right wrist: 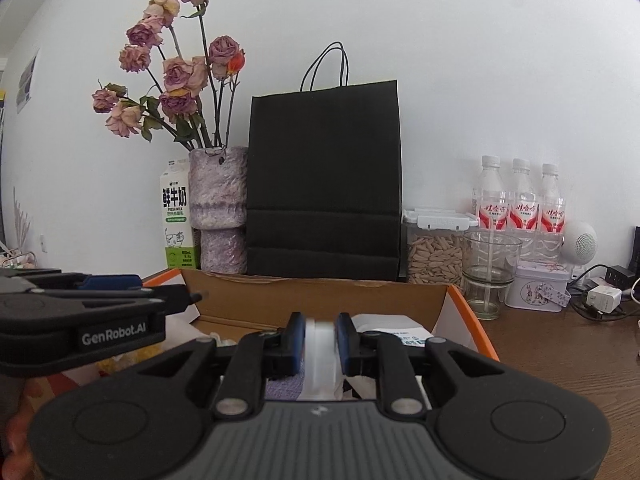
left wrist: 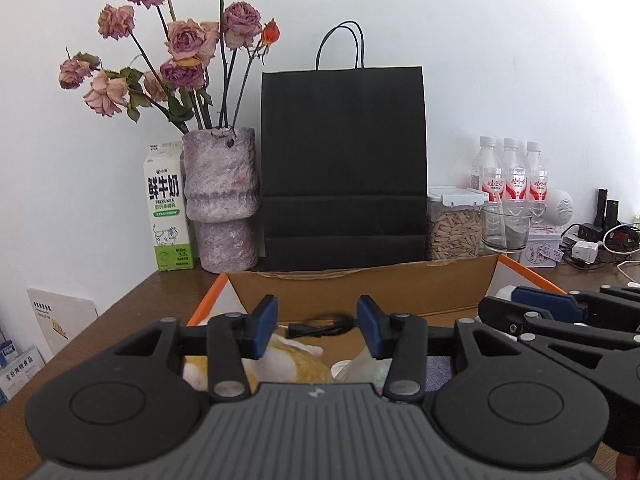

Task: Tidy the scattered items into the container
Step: 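Carry the cable and cap over the box and open both tools to drop them, then withdraw both tools from the box toward the remaining table items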

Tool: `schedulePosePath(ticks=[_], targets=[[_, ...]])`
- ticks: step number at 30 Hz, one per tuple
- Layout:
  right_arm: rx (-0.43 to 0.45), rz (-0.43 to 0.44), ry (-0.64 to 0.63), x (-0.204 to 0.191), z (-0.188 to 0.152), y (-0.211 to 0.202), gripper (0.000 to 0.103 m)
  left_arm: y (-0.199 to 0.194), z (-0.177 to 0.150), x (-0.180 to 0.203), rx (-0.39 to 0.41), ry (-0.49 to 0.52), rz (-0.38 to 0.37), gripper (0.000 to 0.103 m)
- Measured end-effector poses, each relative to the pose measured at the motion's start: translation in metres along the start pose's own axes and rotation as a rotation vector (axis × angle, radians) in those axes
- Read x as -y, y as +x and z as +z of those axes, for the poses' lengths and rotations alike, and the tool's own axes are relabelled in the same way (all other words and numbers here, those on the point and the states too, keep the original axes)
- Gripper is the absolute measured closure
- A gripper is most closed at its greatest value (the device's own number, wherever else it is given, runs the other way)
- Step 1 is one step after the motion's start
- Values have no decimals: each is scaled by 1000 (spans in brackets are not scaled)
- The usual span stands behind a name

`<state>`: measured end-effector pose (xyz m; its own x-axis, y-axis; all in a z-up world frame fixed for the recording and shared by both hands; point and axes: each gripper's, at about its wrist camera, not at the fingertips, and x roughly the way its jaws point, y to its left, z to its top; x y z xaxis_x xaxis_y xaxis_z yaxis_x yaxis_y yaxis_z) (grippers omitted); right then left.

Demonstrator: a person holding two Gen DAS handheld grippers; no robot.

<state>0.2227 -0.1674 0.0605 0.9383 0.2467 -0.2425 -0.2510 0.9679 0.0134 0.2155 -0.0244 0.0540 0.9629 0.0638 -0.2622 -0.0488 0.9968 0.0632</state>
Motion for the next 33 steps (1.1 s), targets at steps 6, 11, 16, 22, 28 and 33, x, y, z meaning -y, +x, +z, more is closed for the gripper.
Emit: schedulePosePath(ticks=[6,11,16,22,28,33], targets=[[122,-58,30,4,4,-23,0,-15,3,-20,110,-128,88,0],[134,-76,-3,-1,3,-26,0,-20,3,-17,139,-116,108,0],[130,-79,-2,-1,2,-26,0,-18,0,-17,130,-118,106,0],[127,-81,-3,-1,1,-25,0,-20,-2,-16,135,-118,104,0],[129,-84,1,-1,0,-27,0,-23,-3,-17,143,-118,106,0],[138,-92,-3,-1,-2,-31,0,-27,-4,-19,148,-122,102,0]])
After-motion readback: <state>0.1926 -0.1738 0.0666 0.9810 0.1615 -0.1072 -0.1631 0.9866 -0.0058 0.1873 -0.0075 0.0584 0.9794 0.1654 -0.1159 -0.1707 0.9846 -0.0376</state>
